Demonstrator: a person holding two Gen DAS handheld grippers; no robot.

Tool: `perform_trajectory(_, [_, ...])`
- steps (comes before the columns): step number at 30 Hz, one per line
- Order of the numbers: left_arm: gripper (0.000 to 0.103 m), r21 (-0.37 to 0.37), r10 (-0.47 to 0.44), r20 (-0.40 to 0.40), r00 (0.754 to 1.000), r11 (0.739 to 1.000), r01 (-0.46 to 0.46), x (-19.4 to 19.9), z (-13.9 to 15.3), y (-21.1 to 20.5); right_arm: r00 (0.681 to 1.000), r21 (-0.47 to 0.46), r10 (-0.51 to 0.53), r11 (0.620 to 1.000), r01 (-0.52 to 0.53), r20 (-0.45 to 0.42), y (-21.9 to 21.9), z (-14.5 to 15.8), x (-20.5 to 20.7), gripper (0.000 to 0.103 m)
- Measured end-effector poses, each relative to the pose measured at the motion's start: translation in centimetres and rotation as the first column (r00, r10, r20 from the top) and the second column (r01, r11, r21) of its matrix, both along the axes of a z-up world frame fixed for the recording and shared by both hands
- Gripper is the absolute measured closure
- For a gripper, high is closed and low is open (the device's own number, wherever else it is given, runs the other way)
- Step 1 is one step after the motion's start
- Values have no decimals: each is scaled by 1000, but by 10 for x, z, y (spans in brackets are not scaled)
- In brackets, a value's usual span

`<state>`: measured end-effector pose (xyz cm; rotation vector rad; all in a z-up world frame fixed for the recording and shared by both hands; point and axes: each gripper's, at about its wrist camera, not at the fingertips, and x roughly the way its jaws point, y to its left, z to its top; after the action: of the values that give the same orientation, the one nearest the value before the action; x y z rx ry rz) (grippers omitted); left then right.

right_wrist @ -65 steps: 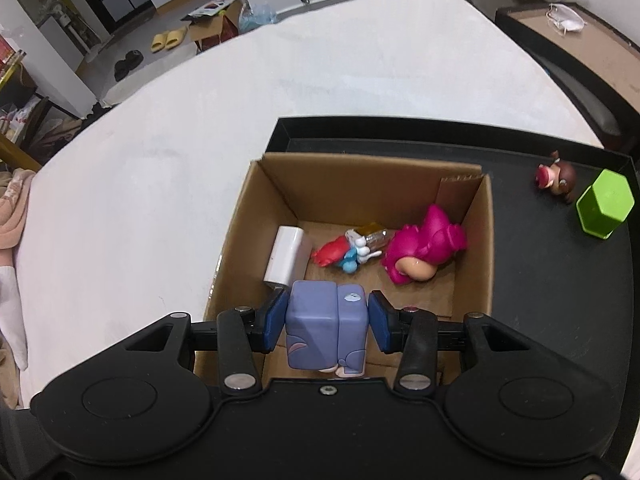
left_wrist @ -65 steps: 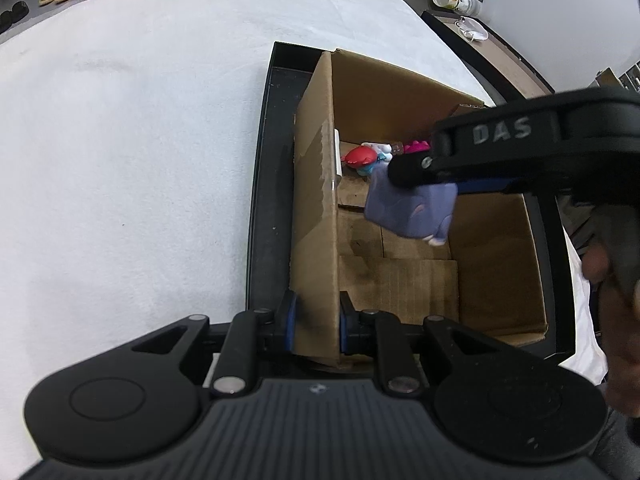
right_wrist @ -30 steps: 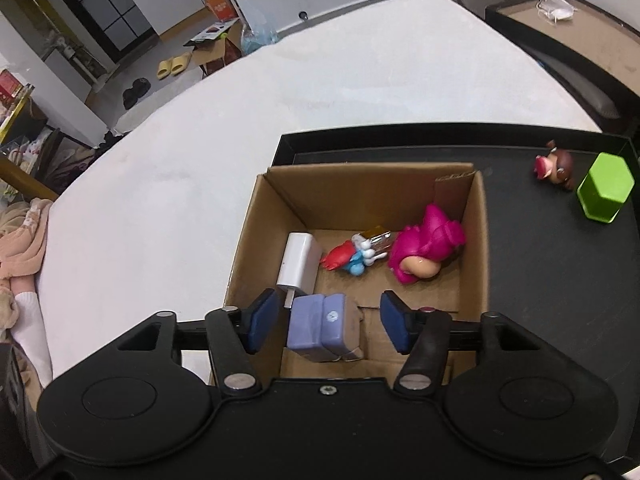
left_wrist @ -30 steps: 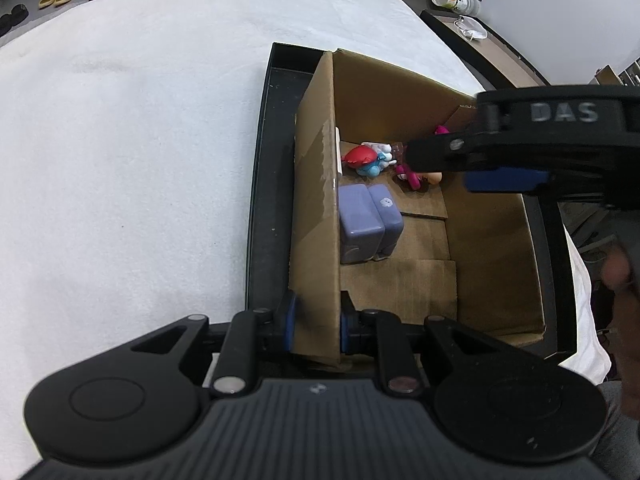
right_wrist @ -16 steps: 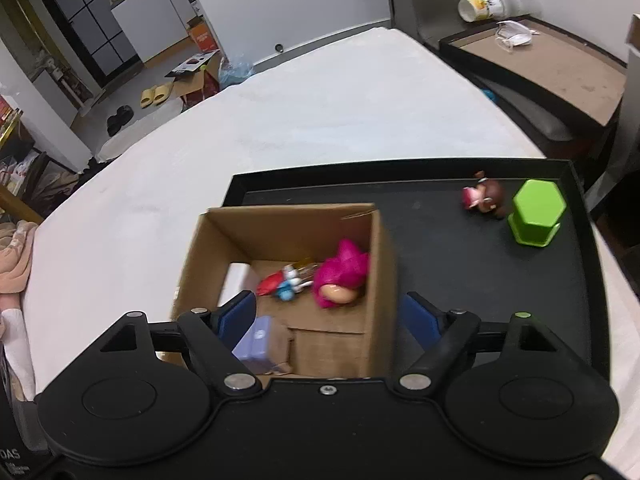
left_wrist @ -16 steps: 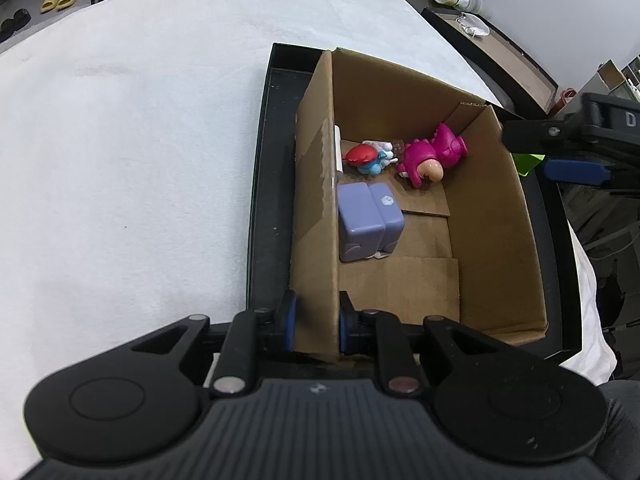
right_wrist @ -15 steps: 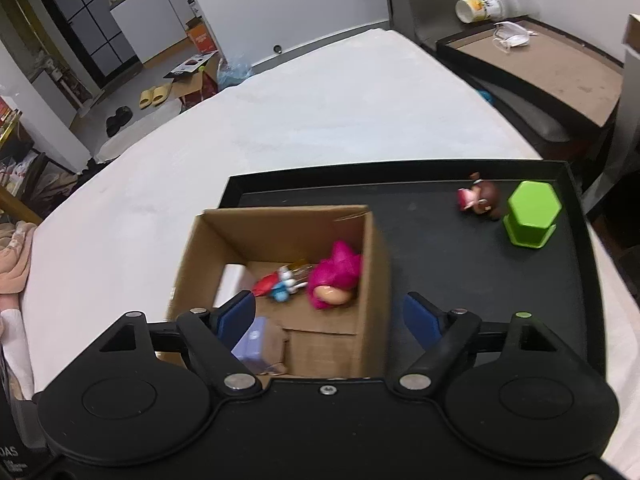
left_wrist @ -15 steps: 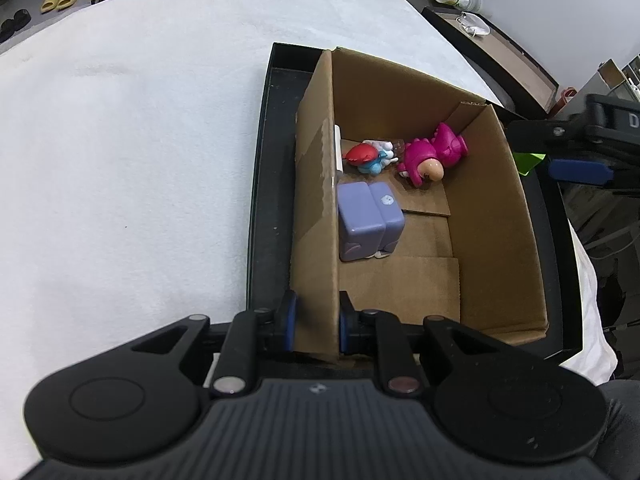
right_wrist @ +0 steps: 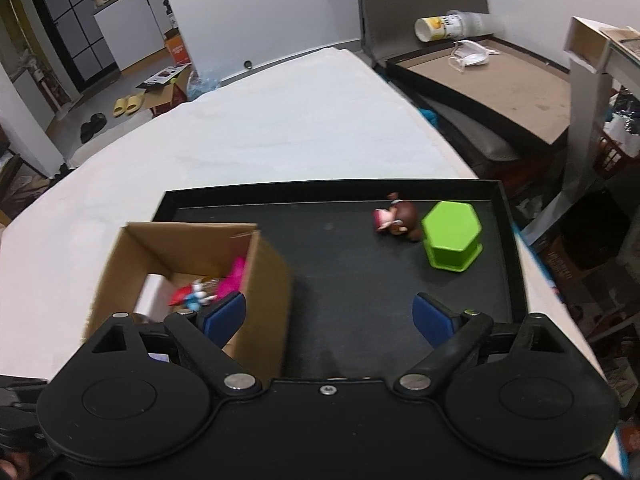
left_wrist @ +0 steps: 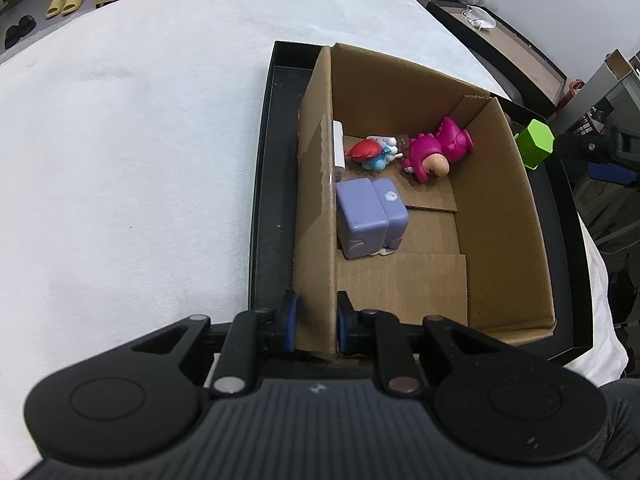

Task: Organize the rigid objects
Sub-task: 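Release the lavender cube figure and lift the right gripper away, then move the right gripper to the green hexagonal box and grasp it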

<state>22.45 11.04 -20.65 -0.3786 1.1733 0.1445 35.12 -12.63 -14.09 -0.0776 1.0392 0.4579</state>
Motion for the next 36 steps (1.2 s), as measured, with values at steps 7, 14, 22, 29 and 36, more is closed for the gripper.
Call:
perform_trajectory(7, [86,22,0,-15,1000,1000,0,2,-1,-3,1000,-21,-17,1000,17,26,-25,-14,13,12])
perform_trajectory(14, [86,38,9,-18,1000,999,-8,1,0,-4,999,-38,-12,999,13,40,-47,-29,23,12])
perform_trajectory(22, [86,76,8,-34,999,997,-6,4,0,-9,998,-36,-18,999,20,63,-62,-42,38,12])
perform_trajectory(29, [86,96,13,-51,999,995,-8,8,-2,-11,996,-65,-4,998,10,89,-63,-49,59,12])
perform_trajectory(36, [86,100,12,-59,998,995,-6,10,-4,-12,995,-106,14,994,-3,99,-55,-55,79,12])
